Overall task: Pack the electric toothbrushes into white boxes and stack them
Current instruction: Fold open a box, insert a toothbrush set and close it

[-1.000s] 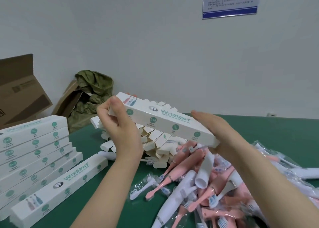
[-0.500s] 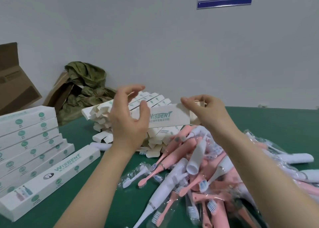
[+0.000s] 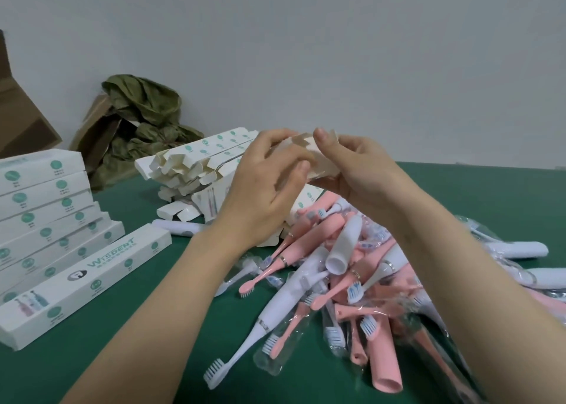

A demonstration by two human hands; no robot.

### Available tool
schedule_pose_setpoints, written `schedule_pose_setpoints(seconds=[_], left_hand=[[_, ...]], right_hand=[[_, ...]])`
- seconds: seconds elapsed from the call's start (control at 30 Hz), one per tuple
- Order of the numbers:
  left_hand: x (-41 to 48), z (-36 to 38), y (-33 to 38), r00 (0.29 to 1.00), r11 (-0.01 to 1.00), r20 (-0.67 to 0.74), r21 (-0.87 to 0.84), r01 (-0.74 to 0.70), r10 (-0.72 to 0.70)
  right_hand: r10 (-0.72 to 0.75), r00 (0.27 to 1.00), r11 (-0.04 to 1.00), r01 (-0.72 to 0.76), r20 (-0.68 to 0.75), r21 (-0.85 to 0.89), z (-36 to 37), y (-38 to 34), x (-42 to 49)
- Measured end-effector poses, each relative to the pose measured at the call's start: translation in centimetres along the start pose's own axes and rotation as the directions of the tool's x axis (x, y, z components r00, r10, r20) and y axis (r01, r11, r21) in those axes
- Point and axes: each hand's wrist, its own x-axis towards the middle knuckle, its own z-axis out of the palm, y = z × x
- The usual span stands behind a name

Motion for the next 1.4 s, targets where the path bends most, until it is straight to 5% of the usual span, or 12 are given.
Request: schedule_pose_setpoints(seconds=[0.13,0.33,0.5,0.67,0.87,1.07,1.13,1.2,1.27,1.33,1.4], left_hand=[[0.0,-0.2,0.4,0.997,0.998,0.041,-0.012,0.068,-0.068],[0.0,-0.5,0.6,0.998,0.984,0.064,0.176,-0.015,0.003],[0.3,-1.0,0.6,0.994,1.0,0.108,0.009,0.022,-0.023],[0.5,-0.9,1.2,0.988,0.988,-0.088,-0.105,0.113,-0.123],[0.1,-1.3,0.9,0.994,0.995,0.049,0.039,0.095,-0.097],[-0.2,-1.4,-0.2,0.999,0.973,-0.004,0.227,0.054,-0.054],[-0.4,-1.3,-0.4,0.998,0.971,-0.014,0.229,0.069,-0.067],[-0.4,-1.2,-0.6,0.996,0.967,-0.02,0.239,0.084,-0.082],[-0.4,-1.1,-0.7,0.996,0.964,-0.017,0.251,0.092,-0.091],[-0.4,-0.9,-0.8,0.995,0.959,-0.009,0.266,0.096,-0.098],[-0.6,-0.7,-1.1,0.995,0.955,-0.011,0.28,0.102,-0.103]], right_hand=[[-0.04,0.999,0.99,0.037,-0.019,-0.137,-0.2,0.4,0.1],[-0.008,0.999,0.999,0.007,0.038,0.032,-0.4,0.2,0.0],[-0.059,0.998,0.998,0.06,0.033,-0.035,-0.5,0.0,-0.1],[-0.094,0.994,0.992,0.098,0.047,-0.083,0.0,0.2,-0.1],[-0.086,0.996,0.992,0.087,0.015,-0.092,0.1,0.5,0.1],[-0.031,0.995,0.993,0.041,0.09,-0.11,-1.3,-0.2,0.2],[-0.078,0.992,0.884,0.114,0.098,-0.453,-2.8,-0.6,-0.1],[0.016,0.961,0.506,0.232,0.278,-0.831,-3.6,-0.5,-0.8],[0.261,0.901,0.154,0.317,0.348,-0.936,-4.1,0.4,-1.6],[0.382,0.865,0.035,0.338,0.325,-0.94,-4.2,1.3,-2.4],[0.354,0.874,0.012,0.35,0.332,-0.937,-4.0,1.8,-2.8]])
